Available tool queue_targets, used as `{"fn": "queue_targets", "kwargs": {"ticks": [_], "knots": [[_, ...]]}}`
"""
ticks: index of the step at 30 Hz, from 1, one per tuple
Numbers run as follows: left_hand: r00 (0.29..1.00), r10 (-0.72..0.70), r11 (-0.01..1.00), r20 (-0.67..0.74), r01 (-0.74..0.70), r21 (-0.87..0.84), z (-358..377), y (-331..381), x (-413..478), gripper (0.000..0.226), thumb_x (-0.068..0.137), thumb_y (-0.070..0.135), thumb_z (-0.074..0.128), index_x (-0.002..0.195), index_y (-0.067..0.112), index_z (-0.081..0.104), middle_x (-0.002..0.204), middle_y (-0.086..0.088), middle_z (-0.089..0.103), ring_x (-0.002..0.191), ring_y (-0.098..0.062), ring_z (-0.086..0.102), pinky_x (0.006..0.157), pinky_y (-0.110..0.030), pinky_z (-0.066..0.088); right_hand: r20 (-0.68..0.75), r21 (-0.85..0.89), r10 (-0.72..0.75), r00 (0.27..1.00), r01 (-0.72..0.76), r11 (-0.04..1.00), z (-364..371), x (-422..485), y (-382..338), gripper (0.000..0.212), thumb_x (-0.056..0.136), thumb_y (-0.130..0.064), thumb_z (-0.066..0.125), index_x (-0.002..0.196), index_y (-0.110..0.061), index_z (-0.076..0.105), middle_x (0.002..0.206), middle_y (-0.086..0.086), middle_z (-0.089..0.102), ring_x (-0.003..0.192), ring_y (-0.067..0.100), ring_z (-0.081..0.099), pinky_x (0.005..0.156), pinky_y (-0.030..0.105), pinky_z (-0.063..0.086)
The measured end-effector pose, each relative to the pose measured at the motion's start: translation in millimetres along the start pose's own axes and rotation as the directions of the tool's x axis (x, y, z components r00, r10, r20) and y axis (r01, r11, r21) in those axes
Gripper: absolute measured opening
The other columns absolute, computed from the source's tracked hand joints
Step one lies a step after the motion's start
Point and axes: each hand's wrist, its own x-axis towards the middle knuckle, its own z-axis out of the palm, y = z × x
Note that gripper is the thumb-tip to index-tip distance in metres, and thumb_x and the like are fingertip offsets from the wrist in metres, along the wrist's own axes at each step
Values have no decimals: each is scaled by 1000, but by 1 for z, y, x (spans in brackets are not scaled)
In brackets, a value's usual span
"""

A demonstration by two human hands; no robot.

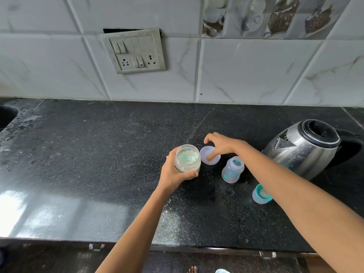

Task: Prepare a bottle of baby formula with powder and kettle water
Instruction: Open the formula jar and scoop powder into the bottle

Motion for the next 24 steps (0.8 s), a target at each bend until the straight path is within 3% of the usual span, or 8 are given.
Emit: {"fn": "queue_targets", "kwargs": {"ticks": [2,4,6,8,12,18,21,24], "knots": [[999,21,1000,31,-21,0,-2,0,2,95,43,55,86,127,39,43,126,17,51,121,-1,45,99,-27,39,-173,210,-52,984,89,974,-17,-11,-15,43,75,-34,79,111,-18,61,118,-1,58,102,12,58,90,33,49],[999,8,1000,35,-8,14,-3,0,6,104,41,59,85,132,35,41,130,13,48,125,-4,42,103,-30,37,-335,334,-57,941,175,926,-29,-29,-37,22,77,-32,77,94,-19,69,100,-4,69,91,8,64,81,28,51],[1000,4,1000,17,-4,31,-4,1,8,97,45,60,84,130,36,43,127,10,53,121,-8,47,102,-39,41,-374,255,-94,923,199,946,-25,-48,-61,14,77,-31,75,84,-20,72,88,-4,71,81,7,66,73,26,53],[1000,15,999,-2,-15,34,-3,2,9,84,51,60,82,125,39,48,120,11,58,115,-9,52,97,-43,45,-311,54,-144,939,169,984,-7,-61,-83,13,77,-30,72,82,-18,74,89,-3,68,77,10,65,70,28,53],[998,28,1000,-50,-27,6,0,1,6,75,55,55,85,120,43,50,116,11,61,112,-12,55,94,-47,47,-260,-263,-52,964,-19,965,21,-57,-106,28,86,-25,61,104,-4,64,110,8,51,95,24,57,66,28,36],[994,27,1000,-109,-29,-12,3,1,1,73,57,49,86,120,48,48,118,13,58,113,-8,53,96,-43,46,-300,-350,14,954,-124,928,27,-42,-114,37,89,-15,64,123,-6,54,123,13,50,108,26,57,77,31,47],[994,24,1000,-111,-25,-6,4,0,0,73,59,47,86,121,47,47,118,15,58,114,-8,52,98,-43,45,-433,-345,-79,898,-84,935,26,-41,-112,23,93,-13,55,114,-6,60,120,12,50,106,25,53,77,31,46],[993,14,1000,-115,-14,0,4,1,0,73,60,45,86,121,48,47,118,14,57,113,-6,52,97,-43,45,-537,-380,-202,819,-20,925,29,-35,-106,23,96,-14,48,111,-6,63,113,10,52,103,23,49,80,29,45]]}}
